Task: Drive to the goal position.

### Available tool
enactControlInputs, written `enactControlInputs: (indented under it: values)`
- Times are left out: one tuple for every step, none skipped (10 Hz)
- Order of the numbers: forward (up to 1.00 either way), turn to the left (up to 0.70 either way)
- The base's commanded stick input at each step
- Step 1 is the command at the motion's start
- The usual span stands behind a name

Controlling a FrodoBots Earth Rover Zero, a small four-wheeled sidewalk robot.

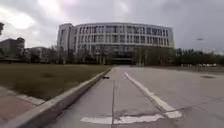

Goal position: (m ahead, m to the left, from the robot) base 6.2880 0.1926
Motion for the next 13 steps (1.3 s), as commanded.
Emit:
enactControlInputs:
  values:
    - [1.00,0.00]
    - [1.00,-0.25]
    - [1.00,-0.27]
    - [1.00,-0.27]
    - [1.00,-0.27]
    - [1.00,-0.27]
    - [1.00,-0.27]
    - [1.00,-0.27]
    - [1.00,-0.26]
    - [1.00,0.00]
    - [1.00,0.00]
    - [1.00,0.00]
    - [1.00,0.00]
